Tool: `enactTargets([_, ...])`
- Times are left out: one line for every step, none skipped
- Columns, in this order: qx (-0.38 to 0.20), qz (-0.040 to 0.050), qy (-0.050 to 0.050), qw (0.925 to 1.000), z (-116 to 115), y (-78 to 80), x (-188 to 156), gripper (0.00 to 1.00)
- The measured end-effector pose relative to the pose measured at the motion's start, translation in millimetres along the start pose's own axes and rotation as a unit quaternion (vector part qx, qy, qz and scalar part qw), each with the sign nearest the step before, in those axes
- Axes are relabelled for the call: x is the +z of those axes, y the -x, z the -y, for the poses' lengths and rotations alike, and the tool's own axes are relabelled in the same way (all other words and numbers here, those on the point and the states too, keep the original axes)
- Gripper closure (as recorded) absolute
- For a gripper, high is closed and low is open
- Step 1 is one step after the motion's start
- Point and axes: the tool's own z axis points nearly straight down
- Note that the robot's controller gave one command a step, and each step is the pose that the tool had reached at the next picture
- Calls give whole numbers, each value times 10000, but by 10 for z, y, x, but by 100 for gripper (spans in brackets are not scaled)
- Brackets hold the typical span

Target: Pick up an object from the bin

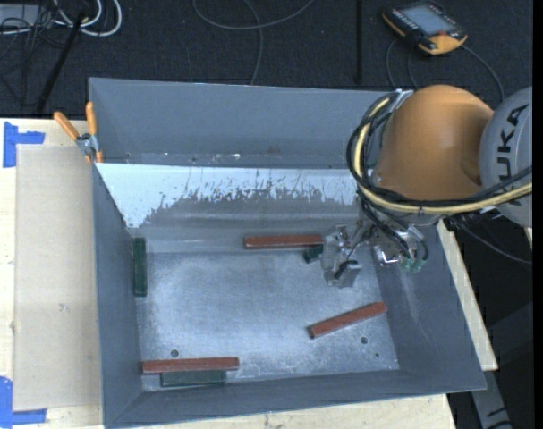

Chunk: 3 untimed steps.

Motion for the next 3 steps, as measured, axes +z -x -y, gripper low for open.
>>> enactTargets([-296, 6, -2, 9996, -355, -80, 576, 0])
enactTargets([-300, -4, -1, 9995, -373, -95, 600, 0])
enactTargets([-696, 15, 6, 9976, -54, 14, 626, 0])
